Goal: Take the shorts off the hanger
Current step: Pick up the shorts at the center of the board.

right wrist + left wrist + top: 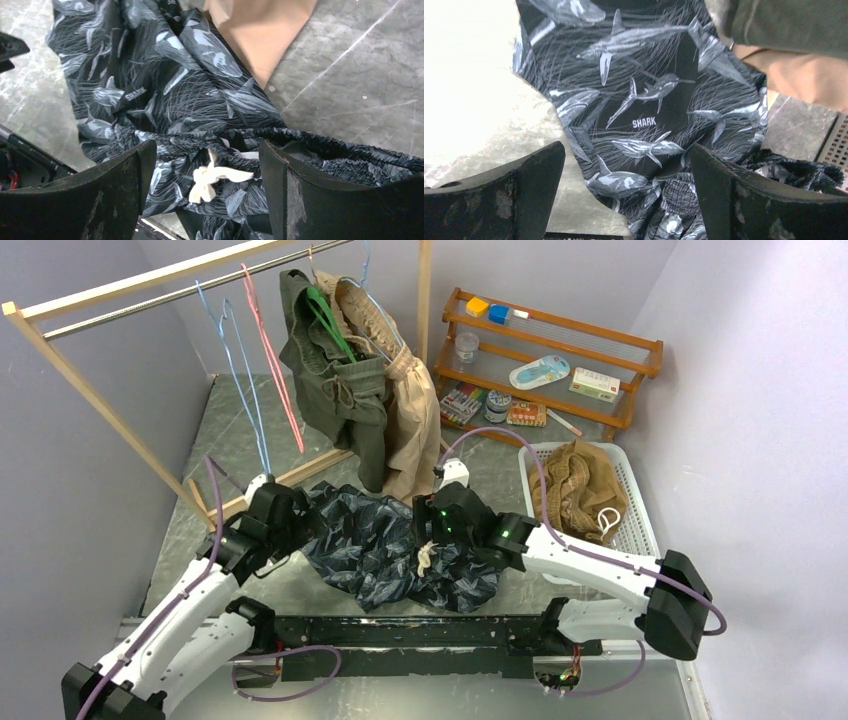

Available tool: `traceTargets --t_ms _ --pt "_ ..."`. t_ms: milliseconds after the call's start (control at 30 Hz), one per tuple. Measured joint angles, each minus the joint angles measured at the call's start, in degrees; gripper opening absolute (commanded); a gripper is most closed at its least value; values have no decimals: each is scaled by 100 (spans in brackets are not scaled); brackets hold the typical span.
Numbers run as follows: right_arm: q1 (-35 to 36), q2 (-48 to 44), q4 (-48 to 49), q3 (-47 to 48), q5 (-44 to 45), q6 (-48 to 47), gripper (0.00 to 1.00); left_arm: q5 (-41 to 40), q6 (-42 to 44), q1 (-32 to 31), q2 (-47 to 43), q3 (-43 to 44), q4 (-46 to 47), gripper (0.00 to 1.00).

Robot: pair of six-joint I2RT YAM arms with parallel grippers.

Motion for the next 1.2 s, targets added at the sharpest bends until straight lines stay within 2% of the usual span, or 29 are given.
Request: traceTargets --t_ms 200,333,467,633,800,967,1000,1033,1200 --pt "-323 348 -431 129 -501 -260 83 483 -308 0 -72 -509 278 99" --pt "-422 767 -1001 741 -385 -153 82 632 -494 0 -225 -651 304 99" --pt "-442 844 -1368 1043 -144 874 81 632 -575 0 -341 -651 313 99" --pt "-442 699 -1565 776 -11 2632 81 627 -601 0 -387 -649 297 99" --pt "-422 1145 -1915 817 61 3827 83 623 -599 0 -415 -649 258 98" --pt "-378 2264 -2072 1193 31 4317 86 603 -595 0 -348 -632 109 99" --pt "-376 2430 -2085 1272 46 4341 96 601 -592 0 -330 -616 74 99" --pt "-372 2673 -2114 1405 57 4391 100 603 -584 0 -328 -608 63 99" --pt "-363 3366 -2192 1773 118 4433 100 605 -553 0 -365 -535 42 99"
